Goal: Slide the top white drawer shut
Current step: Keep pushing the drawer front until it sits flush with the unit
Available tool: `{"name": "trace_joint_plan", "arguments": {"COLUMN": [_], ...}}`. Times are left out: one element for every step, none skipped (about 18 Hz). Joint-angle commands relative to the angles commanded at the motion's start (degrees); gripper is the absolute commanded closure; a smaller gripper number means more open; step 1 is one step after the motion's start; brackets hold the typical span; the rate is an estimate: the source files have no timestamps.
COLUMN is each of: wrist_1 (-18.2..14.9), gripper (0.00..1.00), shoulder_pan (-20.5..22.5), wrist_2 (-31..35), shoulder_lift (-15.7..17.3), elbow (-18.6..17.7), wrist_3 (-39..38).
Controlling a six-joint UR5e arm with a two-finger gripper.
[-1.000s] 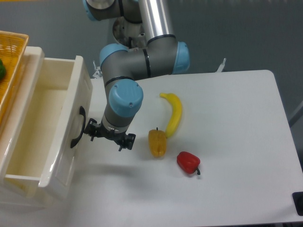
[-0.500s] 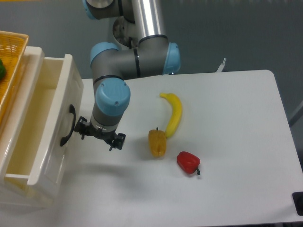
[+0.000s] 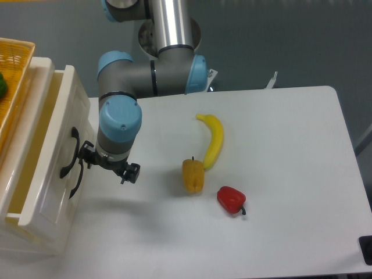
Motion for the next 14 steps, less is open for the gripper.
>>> {"name": "trace_joint_plan", "arguments": {"wrist_1": [0.00,0.00,0.00,0.00,0.00,0.00,0.00,0.00,0.00,0.00,0.00,0.00,0.00,0.00], "gripper": [0.00,0.00,0.00,0.00,0.00,0.00,0.00,0.00,0.00,0.00,0.00,0.00,0.00,0.00], "shoulder_pan": [-0.09,-0.18,-0.52,-0.70,-0.70,-0.79,-0.97,-1.23,-1.23,-1.23,-1.32,-1.32,-1.41,-1.41], "wrist_2": [-0.09,-0.09,-0.09,-0.09,-0.09,-0.09,-0.09,-0.09,-0.09,-0.09,-0.09,-0.09,-0.09,-0.09], "shoulder_lift": [0.00,0.09,0.17,0.35,0.44,0.44,0.44,0.44,0.44,0.44,0.44,0.44,0.44,0.44], "elbow": [0.00,0.00,0.09,0.09,0.17,0.18,0.18,0.18,0.18,0.26,0.26,0.26,0.26,0.26], "wrist_3": [0.00,0.09,0.09,0.09,0.09,0.09,0.00,-0.09,-0.09,-0.09,0.00,0.00,-0.09,0.00]}}
